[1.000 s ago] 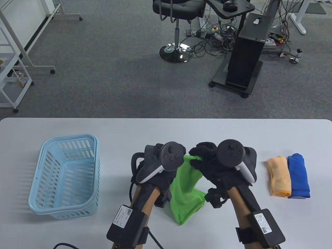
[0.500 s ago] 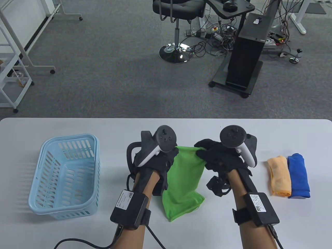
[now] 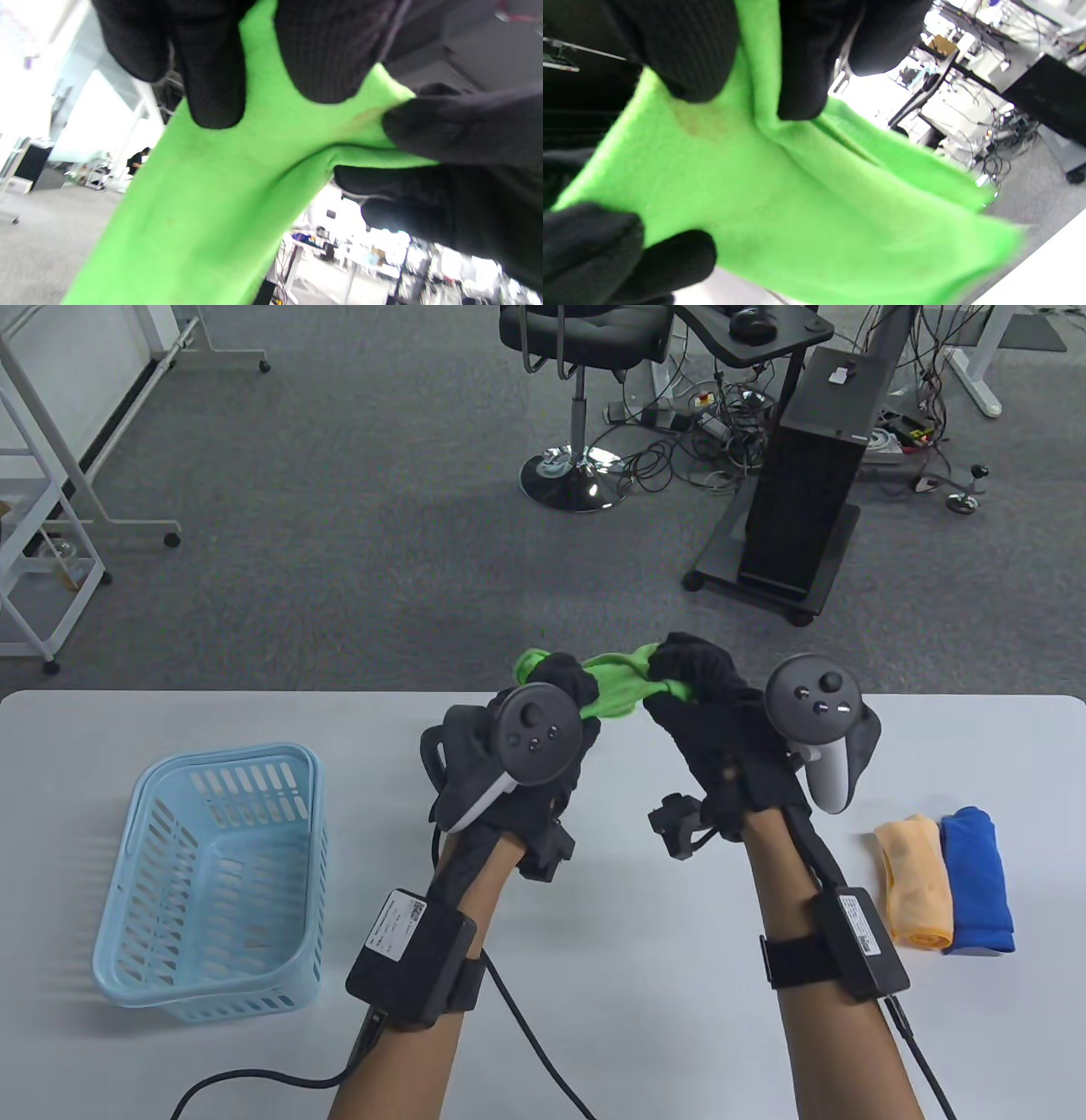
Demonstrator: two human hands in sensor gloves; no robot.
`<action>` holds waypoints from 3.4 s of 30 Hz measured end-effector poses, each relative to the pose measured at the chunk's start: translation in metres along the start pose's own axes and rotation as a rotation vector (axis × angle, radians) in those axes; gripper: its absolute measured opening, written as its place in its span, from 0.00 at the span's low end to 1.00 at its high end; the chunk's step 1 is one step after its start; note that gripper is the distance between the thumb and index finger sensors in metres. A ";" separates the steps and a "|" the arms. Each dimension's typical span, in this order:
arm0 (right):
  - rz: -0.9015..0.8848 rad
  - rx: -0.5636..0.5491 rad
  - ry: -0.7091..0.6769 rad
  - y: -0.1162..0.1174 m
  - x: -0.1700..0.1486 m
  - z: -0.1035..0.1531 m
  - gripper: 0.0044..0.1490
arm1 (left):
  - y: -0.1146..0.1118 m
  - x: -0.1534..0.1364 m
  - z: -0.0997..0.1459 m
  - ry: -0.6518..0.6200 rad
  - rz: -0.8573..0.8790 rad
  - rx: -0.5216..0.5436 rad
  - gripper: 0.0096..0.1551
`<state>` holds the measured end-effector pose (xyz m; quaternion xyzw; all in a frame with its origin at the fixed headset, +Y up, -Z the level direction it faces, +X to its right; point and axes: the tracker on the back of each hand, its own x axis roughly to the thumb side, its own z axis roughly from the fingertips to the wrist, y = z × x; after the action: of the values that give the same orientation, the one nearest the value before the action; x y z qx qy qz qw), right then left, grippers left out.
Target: Roll rectangular towel into towel roll
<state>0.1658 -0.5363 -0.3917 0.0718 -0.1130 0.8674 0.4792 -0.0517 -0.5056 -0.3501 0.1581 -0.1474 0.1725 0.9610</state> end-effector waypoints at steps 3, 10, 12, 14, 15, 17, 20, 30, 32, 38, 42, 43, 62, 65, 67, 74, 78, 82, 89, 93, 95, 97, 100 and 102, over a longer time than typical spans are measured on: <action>0.244 0.069 0.038 0.036 -0.051 0.040 0.33 | -0.068 -0.003 0.036 0.023 -0.221 -0.220 0.25; 0.437 0.493 0.292 0.095 -0.163 0.139 0.36 | -0.190 -0.023 0.142 0.080 -0.280 -0.544 0.24; 0.516 0.536 0.313 0.092 -0.173 0.153 0.37 | -0.197 -0.024 0.159 0.091 -0.257 -0.582 0.24; 0.562 0.549 0.353 0.085 -0.178 0.163 0.40 | -0.198 -0.023 0.170 0.098 -0.262 -0.582 0.25; 0.574 0.545 0.366 0.080 -0.178 0.169 0.44 | -0.198 -0.023 0.175 0.107 -0.253 -0.582 0.25; 0.576 0.537 0.352 0.073 -0.174 0.174 0.46 | -0.198 -0.023 0.183 0.127 -0.250 -0.595 0.25; 0.537 0.566 0.319 0.065 -0.158 0.189 0.48 | -0.193 -0.023 0.195 0.159 -0.269 -0.650 0.25; 0.677 0.603 0.196 0.106 -0.156 0.202 0.36 | -0.201 -0.027 0.195 0.131 -0.273 -0.642 0.25; 0.670 0.583 0.177 0.103 -0.155 0.202 0.32 | -0.198 -0.027 0.194 0.144 -0.221 -0.630 0.25; 0.611 0.596 0.175 0.095 -0.158 0.210 0.33 | -0.190 -0.030 0.202 0.164 -0.177 -0.661 0.27; 0.618 0.626 0.179 0.098 -0.161 0.209 0.33 | -0.191 -0.040 0.204 0.193 -0.051 -0.678 0.27; 0.606 0.622 0.180 0.096 -0.161 0.209 0.32 | -0.191 -0.043 0.204 0.194 -0.037 -0.668 0.27; 0.552 0.438 -0.017 0.096 -0.127 0.214 0.30 | -0.204 -0.033 0.204 0.203 -0.255 -0.591 0.26; 0.596 0.502 -0.048 0.105 -0.123 0.218 0.29 | -0.203 -0.033 0.204 0.211 -0.253 -0.593 0.26; 0.643 0.565 -0.036 0.111 -0.125 0.220 0.33 | -0.203 -0.034 0.204 0.220 -0.239 -0.597 0.27; 0.842 0.671 0.028 0.126 -0.141 0.221 0.39 | -0.196 -0.040 0.205 0.272 -0.217 -0.578 0.30; 0.926 0.703 0.074 0.131 -0.144 0.222 0.45 | -0.178 -0.043 0.205 0.280 -0.191 -0.411 0.38; 0.972 0.685 0.087 0.136 -0.144 0.223 0.44 | -0.166 -0.028 0.204 0.086 -0.052 -0.302 0.25; 0.930 0.635 0.086 0.134 -0.145 0.221 0.35 | -0.199 -0.012 0.207 -0.030 -0.246 -0.555 0.31; 0.891 0.630 0.094 0.130 -0.145 0.220 0.34 | -0.215 -0.008 0.210 -0.050 -0.369 -0.650 0.39; 0.871 0.626 0.099 0.129 -0.146 0.219 0.33 | -0.217 -0.006 0.210 -0.045 -0.425 -0.658 0.40; 0.844 0.620 0.102 0.126 -0.146 0.218 0.33 | -0.217 -0.005 0.209 -0.054 -0.425 -0.601 0.38; 0.807 0.610 0.113 0.122 -0.146 0.218 0.32 | -0.216 -0.007 0.209 -0.040 -0.446 -0.593 0.36; 0.781 0.602 0.132 0.119 -0.147 0.217 0.32 | -0.216 -0.008 0.209 -0.030 -0.435 -0.580 0.34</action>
<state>0.1469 -0.7751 -0.2319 0.1040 0.1546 0.9790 0.0826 -0.0251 -0.7746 -0.2177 -0.0908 -0.1673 -0.0872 0.9778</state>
